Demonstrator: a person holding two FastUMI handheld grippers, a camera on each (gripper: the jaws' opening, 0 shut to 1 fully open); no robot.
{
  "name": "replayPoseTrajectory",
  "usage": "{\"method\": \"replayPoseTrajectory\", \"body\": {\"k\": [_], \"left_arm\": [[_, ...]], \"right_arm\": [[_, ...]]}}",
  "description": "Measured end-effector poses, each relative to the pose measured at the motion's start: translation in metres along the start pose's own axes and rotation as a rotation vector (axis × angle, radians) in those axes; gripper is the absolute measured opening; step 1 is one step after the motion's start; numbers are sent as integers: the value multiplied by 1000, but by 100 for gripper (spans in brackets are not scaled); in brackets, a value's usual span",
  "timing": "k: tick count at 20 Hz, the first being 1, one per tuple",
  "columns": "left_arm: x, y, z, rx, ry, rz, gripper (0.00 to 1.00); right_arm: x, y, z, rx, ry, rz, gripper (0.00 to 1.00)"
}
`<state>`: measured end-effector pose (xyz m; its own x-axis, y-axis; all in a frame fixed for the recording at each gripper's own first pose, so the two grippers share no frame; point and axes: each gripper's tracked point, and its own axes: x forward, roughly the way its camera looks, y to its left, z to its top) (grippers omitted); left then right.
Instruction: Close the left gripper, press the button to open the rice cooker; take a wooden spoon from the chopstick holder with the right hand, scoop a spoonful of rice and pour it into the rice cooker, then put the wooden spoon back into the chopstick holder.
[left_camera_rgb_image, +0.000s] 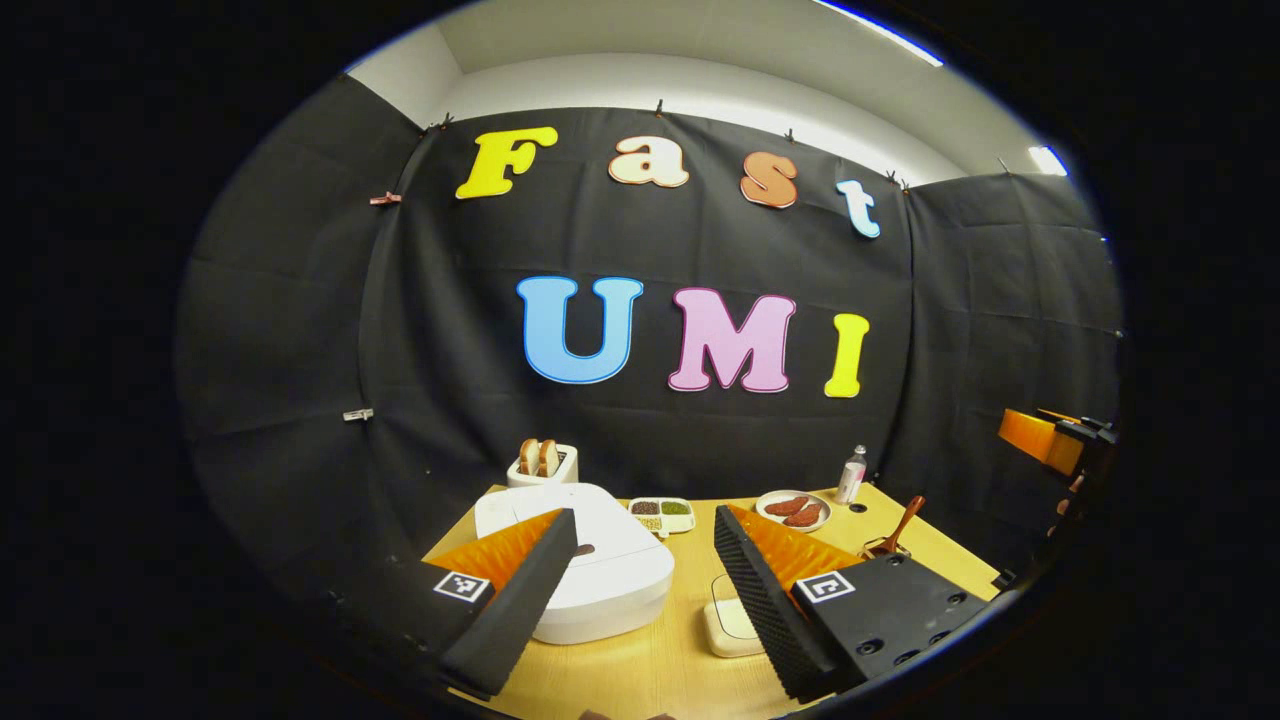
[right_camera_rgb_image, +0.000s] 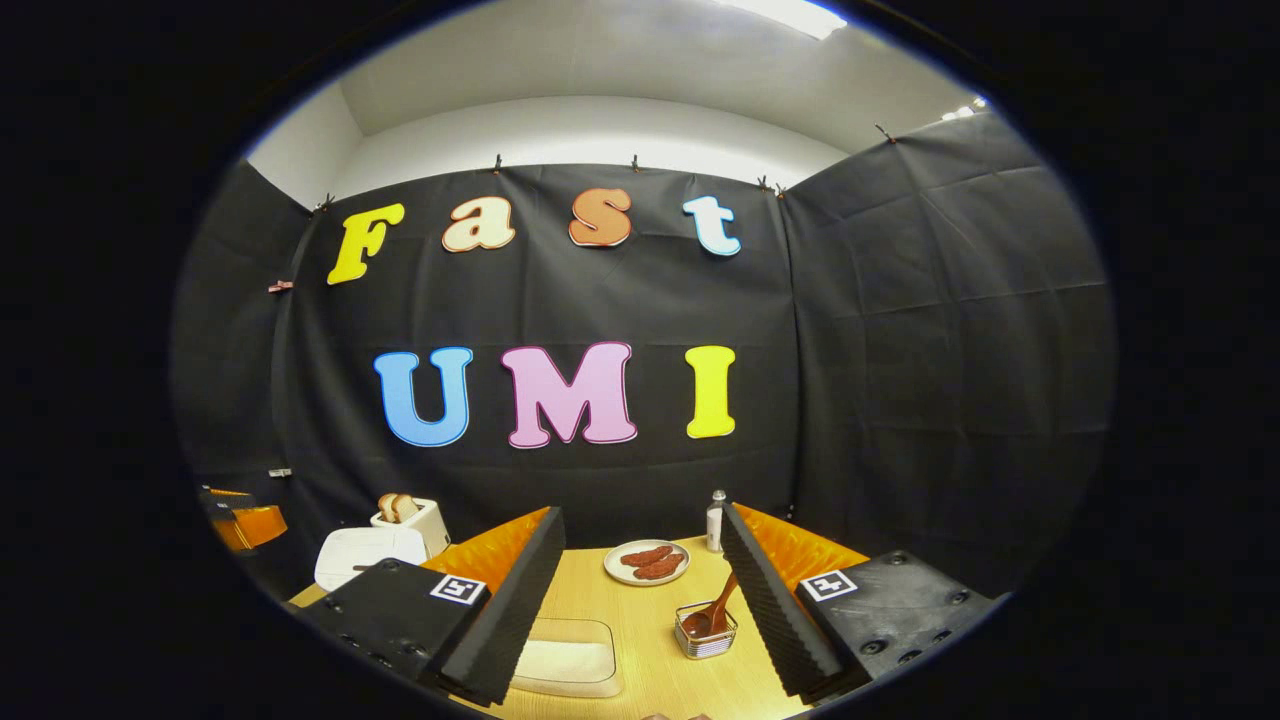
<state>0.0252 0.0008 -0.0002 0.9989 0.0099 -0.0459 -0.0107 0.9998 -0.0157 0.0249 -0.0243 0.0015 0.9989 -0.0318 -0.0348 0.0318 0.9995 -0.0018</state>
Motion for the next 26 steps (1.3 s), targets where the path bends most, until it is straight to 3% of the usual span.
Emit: {"method": "replayPoseTrajectory", "body": {"k": [7, 11, 21, 22, 24, 26], "left_arm": [[22, 4, 0, -37, 28, 45, 95], [40, 18, 9, -37, 23, 74, 87], [98, 57, -10, -94, 102, 124, 37], [105, 65, -15, -102, 109, 143, 24], [118, 76, -30, -122, 141, 173, 10], [129, 79, -45, -163, 177, 165, 7]], "right_arm": [[29, -13, -9, -4, 13, 17, 98], [44, -18, -13, 26, 22, 31, 98], [68, -41, -24, 14, 38, 14, 98], [69, -44, -25, 12, 43, 8, 98], [69, -51, -30, 12, 56, -7, 98], [67, -59, -33, 11, 68, -25, 98]]}}
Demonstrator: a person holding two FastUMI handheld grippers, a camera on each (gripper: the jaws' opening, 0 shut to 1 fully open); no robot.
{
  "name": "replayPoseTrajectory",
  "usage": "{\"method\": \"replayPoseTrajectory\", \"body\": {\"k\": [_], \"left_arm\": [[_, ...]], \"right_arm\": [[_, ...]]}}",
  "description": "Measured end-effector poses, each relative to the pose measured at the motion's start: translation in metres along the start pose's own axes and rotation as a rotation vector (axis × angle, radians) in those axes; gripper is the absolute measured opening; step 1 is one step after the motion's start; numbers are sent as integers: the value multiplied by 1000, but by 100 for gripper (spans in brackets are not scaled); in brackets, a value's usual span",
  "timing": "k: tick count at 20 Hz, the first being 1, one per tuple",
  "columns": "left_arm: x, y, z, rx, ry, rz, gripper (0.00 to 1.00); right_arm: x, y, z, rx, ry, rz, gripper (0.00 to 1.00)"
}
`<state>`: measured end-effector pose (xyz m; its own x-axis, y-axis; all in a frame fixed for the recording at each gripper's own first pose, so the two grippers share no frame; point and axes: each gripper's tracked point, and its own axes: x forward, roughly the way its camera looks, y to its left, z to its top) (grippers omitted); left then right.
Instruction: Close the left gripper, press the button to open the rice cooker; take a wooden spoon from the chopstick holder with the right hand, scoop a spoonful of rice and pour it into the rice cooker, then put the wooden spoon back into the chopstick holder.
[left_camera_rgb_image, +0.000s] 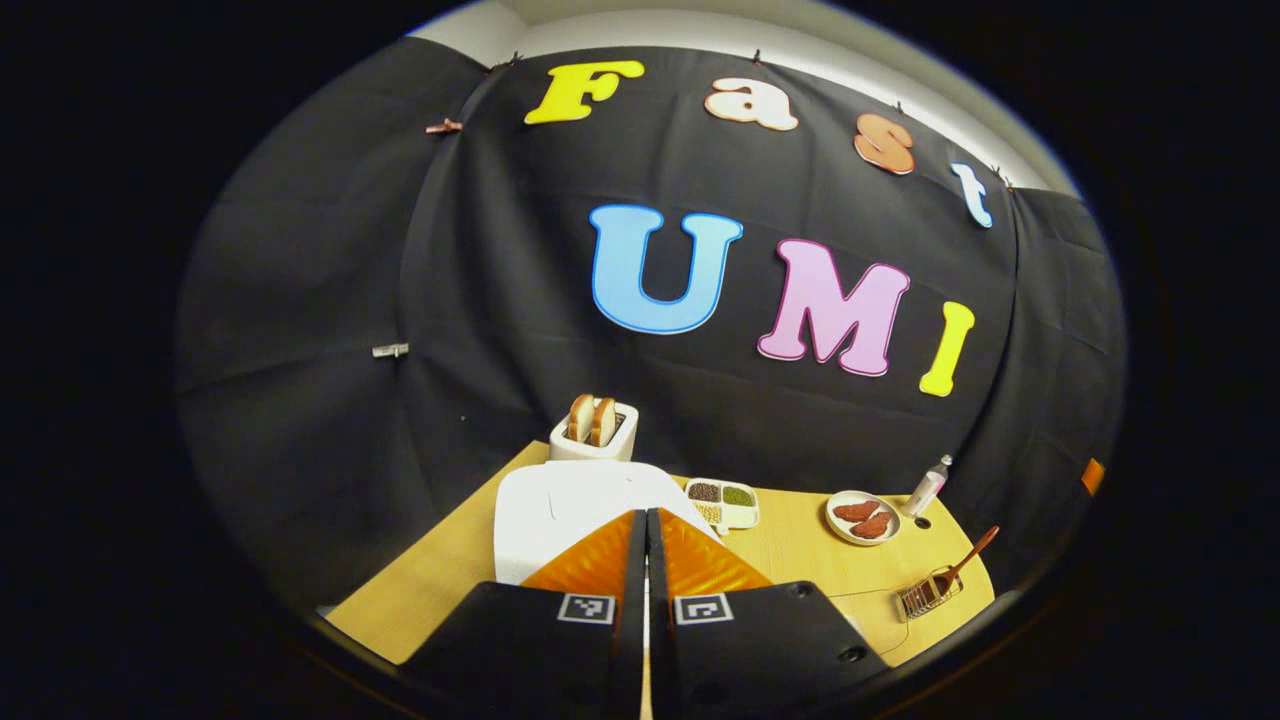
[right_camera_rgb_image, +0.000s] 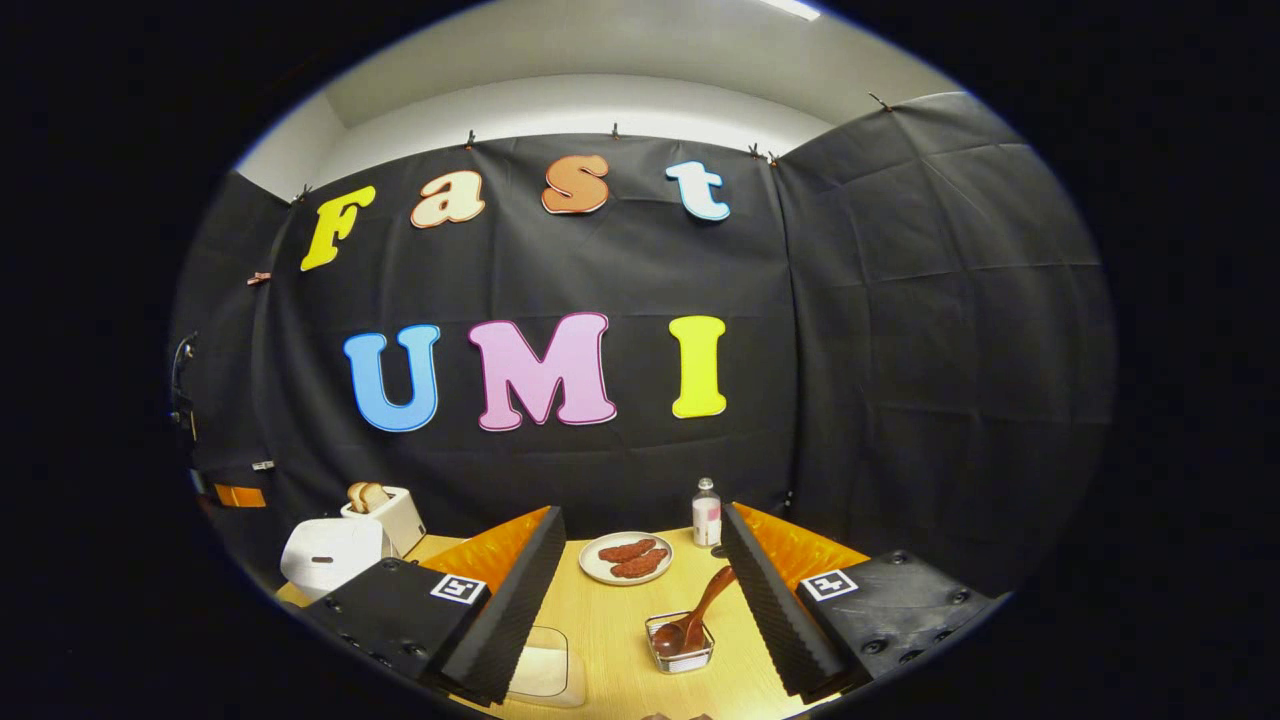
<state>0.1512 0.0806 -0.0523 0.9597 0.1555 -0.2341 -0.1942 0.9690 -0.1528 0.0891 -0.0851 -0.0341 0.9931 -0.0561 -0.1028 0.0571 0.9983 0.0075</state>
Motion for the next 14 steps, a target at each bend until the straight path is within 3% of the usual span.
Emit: {"method": "replayPoseTrajectory", "body": {"k": [4, 14], "left_arm": [[38, 7, -30, -46, 95, -10, 10], [93, 10, -85, 16, 205, -44, 7]], "right_arm": [[-5, -13, -7, -11, 24, -30, 98], [-19, -29, -16, -31, 59, -73, 98]]}}
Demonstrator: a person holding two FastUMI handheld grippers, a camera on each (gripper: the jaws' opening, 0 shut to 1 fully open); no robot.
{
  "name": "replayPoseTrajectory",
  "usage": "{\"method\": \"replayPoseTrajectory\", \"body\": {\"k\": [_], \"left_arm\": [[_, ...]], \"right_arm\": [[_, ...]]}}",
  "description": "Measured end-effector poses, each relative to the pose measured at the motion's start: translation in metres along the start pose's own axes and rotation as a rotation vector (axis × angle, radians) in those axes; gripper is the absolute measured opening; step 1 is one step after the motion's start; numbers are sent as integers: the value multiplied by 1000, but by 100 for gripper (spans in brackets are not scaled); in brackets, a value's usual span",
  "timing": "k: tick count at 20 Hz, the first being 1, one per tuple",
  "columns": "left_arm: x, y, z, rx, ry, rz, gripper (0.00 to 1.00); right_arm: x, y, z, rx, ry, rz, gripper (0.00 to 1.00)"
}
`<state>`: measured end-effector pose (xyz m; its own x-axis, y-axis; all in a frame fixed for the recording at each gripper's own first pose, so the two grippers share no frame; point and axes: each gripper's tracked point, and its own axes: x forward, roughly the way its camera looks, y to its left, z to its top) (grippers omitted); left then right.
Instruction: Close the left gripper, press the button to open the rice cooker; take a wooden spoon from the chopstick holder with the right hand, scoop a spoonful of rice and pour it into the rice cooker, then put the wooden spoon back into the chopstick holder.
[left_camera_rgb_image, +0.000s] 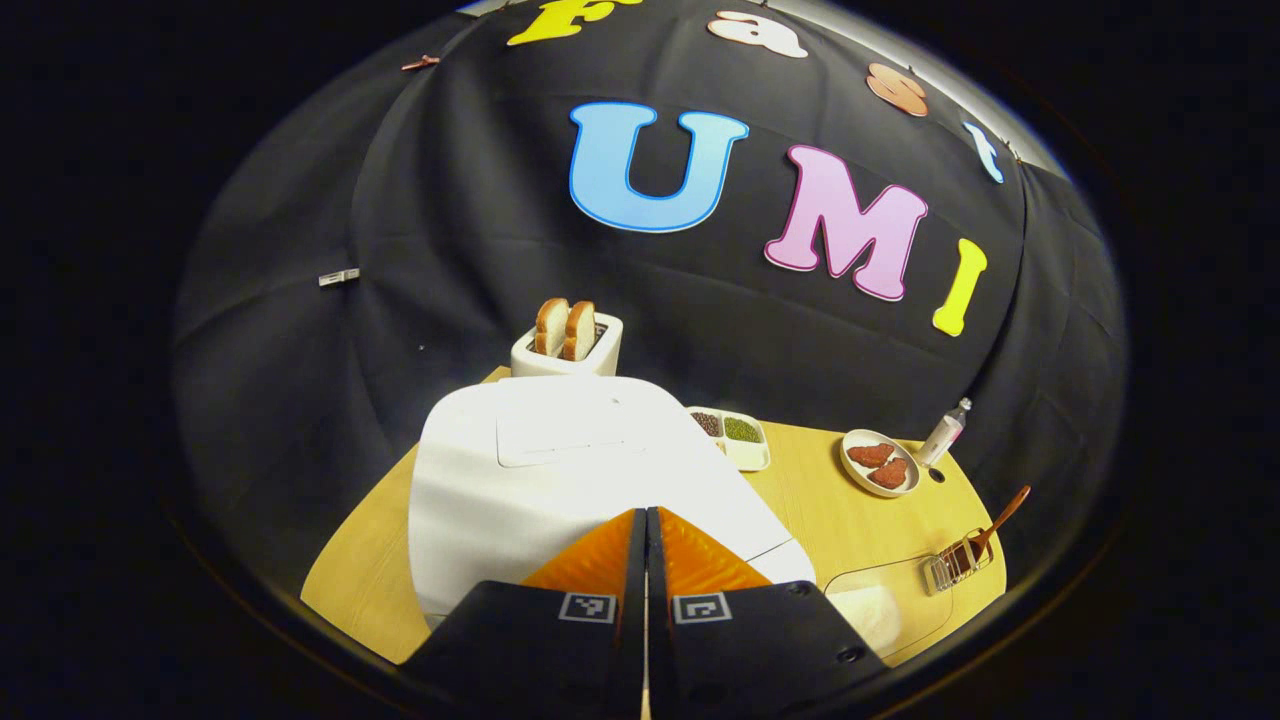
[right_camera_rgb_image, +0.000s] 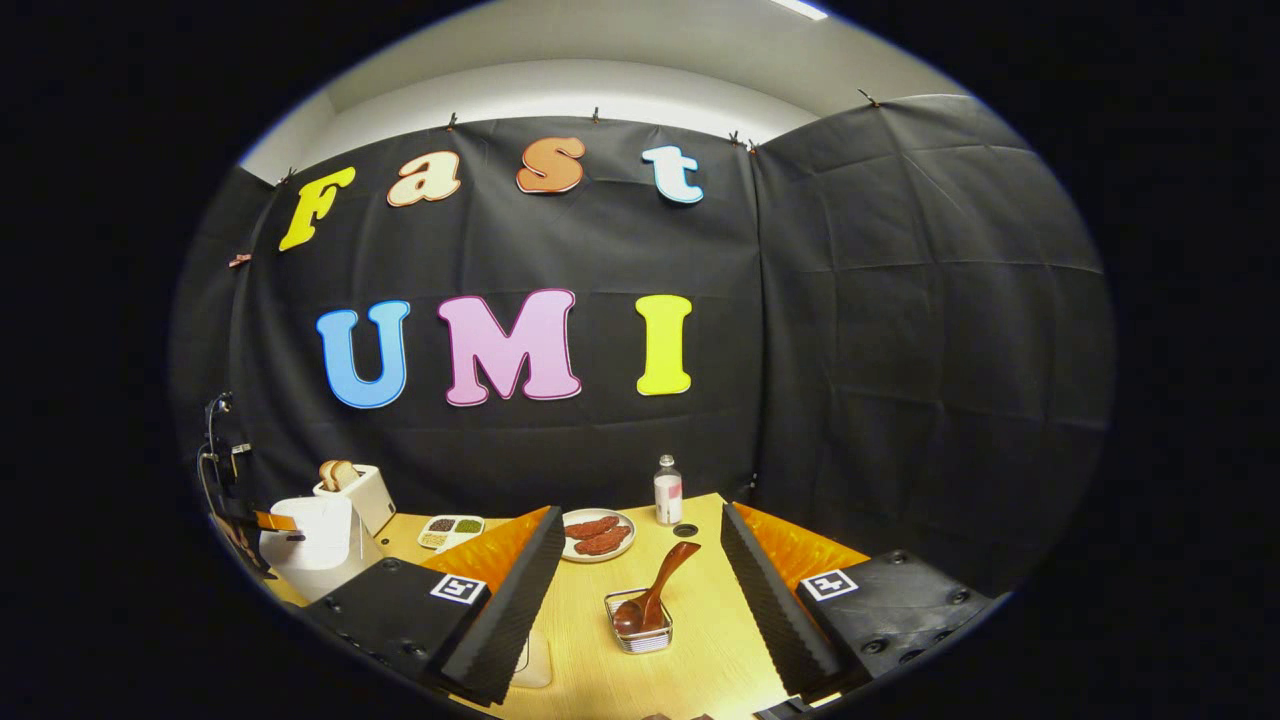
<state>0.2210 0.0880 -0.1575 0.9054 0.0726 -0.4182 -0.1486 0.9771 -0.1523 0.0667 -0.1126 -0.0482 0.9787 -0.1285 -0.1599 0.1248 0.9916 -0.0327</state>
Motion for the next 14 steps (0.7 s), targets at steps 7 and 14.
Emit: {"method": "replayPoseTrajectory", "body": {"k": [7, 14], "left_arm": [[4, 4, -12, -50, 22, 12, 8], [4, 3, -18, -55, 24, 28, 8]], "right_arm": [[-4, 0, -6, -5, 14, 6, 98], [-8, 4, -12, 2, 26, 36, 98]]}}
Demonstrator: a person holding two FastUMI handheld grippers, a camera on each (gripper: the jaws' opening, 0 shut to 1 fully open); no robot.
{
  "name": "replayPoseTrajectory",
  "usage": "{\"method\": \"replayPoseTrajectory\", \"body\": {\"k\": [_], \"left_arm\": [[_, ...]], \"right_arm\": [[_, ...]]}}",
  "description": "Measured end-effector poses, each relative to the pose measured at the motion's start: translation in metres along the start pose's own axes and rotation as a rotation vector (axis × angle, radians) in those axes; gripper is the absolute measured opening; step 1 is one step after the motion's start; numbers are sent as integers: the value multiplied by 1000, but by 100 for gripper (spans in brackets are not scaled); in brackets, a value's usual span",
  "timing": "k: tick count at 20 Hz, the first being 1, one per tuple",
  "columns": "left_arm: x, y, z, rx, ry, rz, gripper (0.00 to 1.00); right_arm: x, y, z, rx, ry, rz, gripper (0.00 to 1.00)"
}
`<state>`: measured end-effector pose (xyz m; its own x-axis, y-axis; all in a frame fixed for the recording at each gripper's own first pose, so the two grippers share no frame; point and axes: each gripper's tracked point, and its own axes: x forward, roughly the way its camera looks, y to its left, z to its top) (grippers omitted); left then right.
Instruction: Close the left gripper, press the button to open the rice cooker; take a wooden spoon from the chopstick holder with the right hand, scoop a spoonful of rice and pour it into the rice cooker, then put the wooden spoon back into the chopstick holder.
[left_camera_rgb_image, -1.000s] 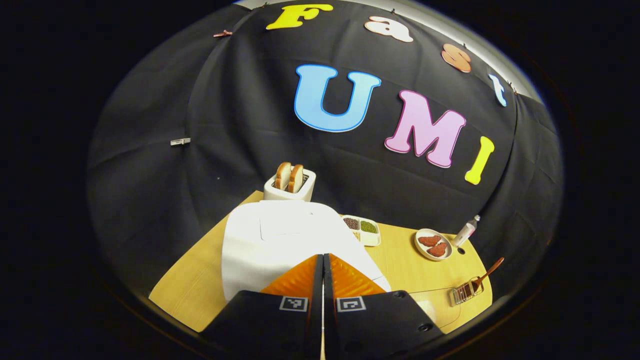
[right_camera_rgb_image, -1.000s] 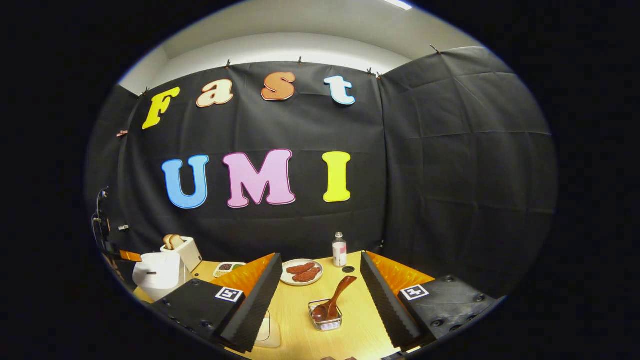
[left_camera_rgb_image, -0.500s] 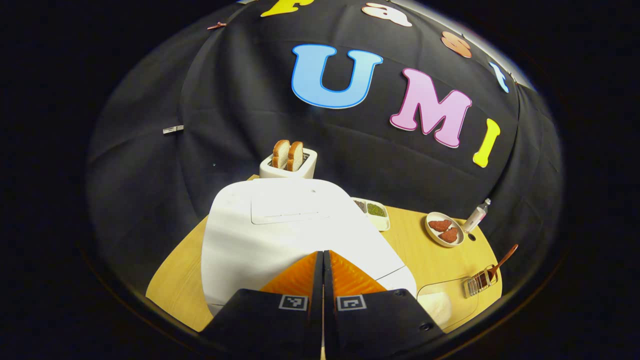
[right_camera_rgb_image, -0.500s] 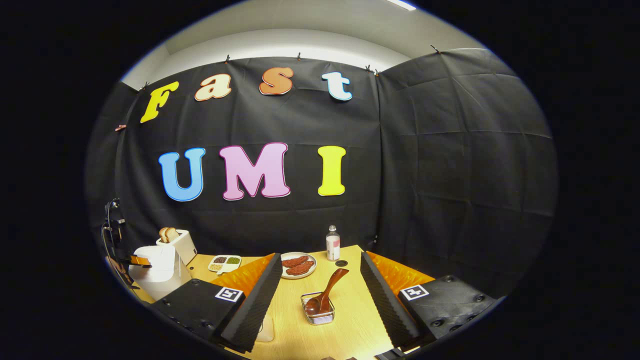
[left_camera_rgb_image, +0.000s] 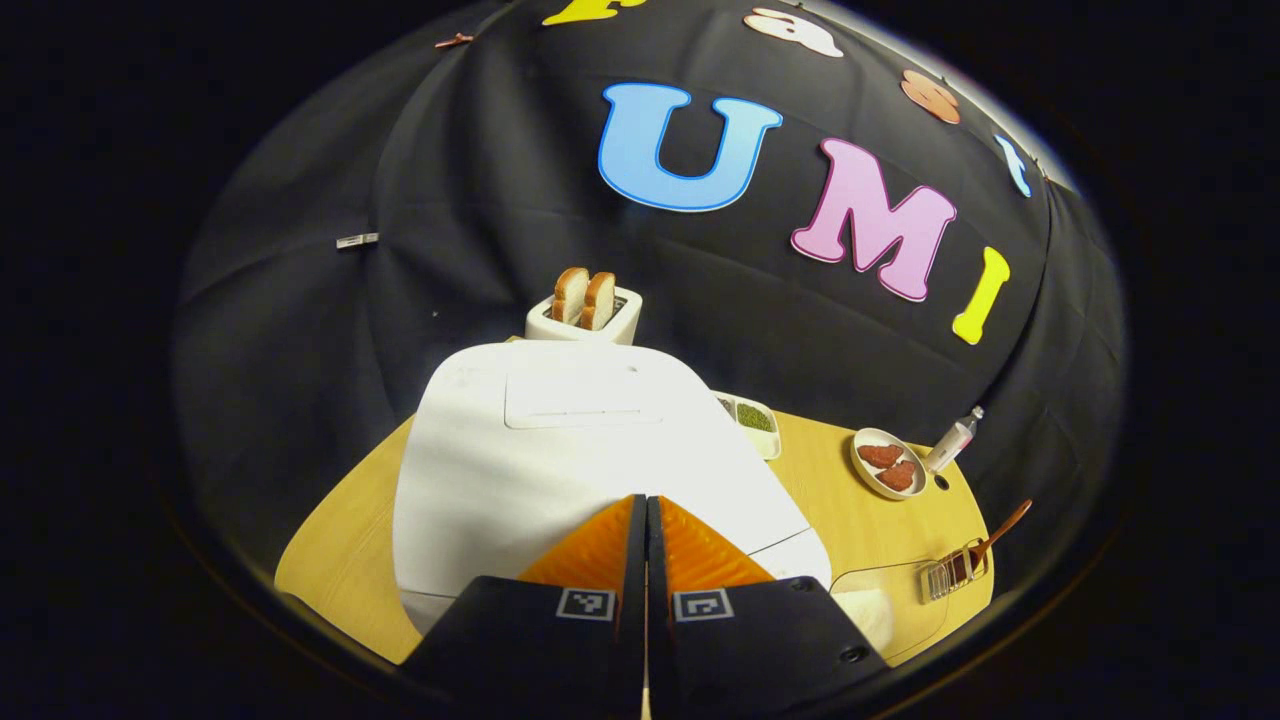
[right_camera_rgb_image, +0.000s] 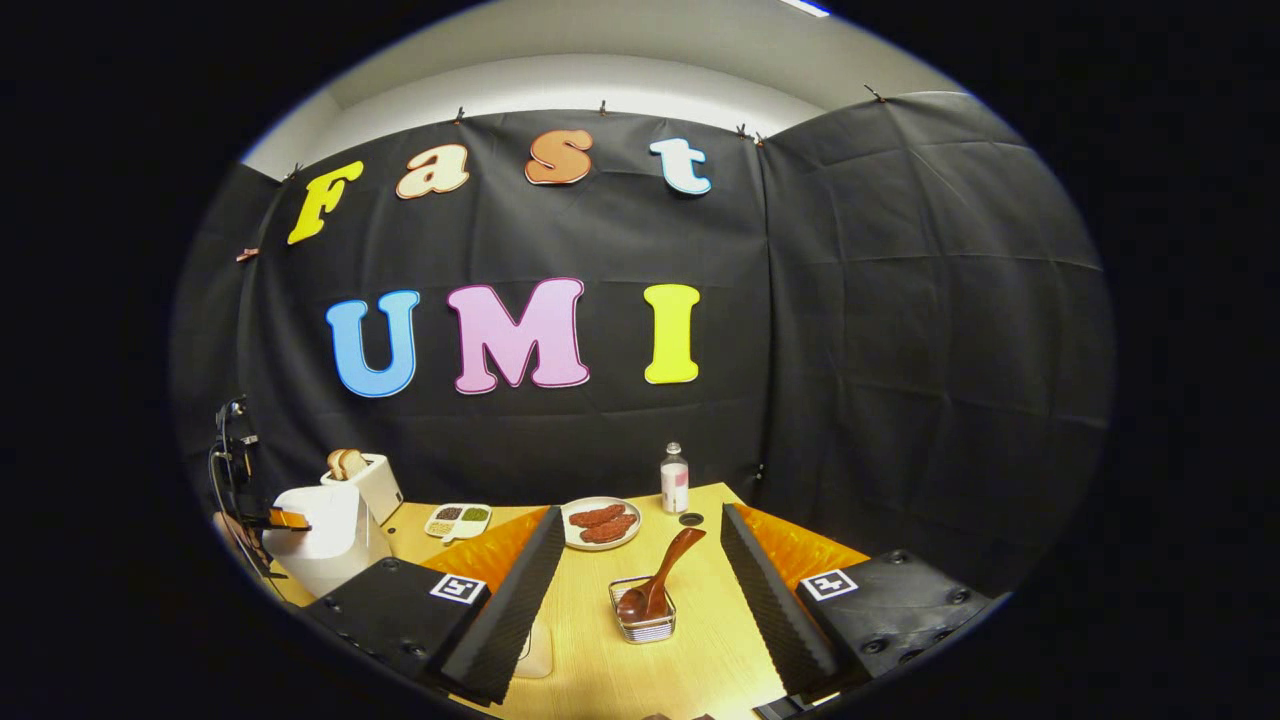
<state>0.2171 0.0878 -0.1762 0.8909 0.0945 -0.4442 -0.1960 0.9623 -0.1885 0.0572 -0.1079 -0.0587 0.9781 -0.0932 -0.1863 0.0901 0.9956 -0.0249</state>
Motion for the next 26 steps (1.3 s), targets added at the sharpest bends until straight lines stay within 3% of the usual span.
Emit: {"method": "replayPoseTrajectory", "body": {"k": [4, 7, 11, 19, 21, 24, 25, 26], "left_arm": [[-8, -1, 15, 5, -55, 28, 10], [-36, -7, 61, 0, -215, 66, 8], [-83, -26, 110, 74, -367, 94, 7], [-160, -68, 88, 144, -406, 96, 15], [-173, -78, 78, 185, -403, 113, 25], [-186, -100, 61, 211, -395, 114, 84], [-189, -106, 56, 210, -391, 118, 95], [-192, -111, 51, 205, -389, 129, 98]], "right_arm": [[-1, -8, -1, -2, 3, 6, 98], [3, -17, 3, 3, -6, 3, 98], [17, -26, 5, 13, -9, 13, 98], [65, -31, -28, 43, 68, 95, 99], [81, -34, -45, 59, 112, 114, 99], [102, -40, -68, 65, 165, 133, 100], [109, -43, -77, 66, 185, 138, 98], [115, -45, -87, 70, 209, 142, 98]]}}
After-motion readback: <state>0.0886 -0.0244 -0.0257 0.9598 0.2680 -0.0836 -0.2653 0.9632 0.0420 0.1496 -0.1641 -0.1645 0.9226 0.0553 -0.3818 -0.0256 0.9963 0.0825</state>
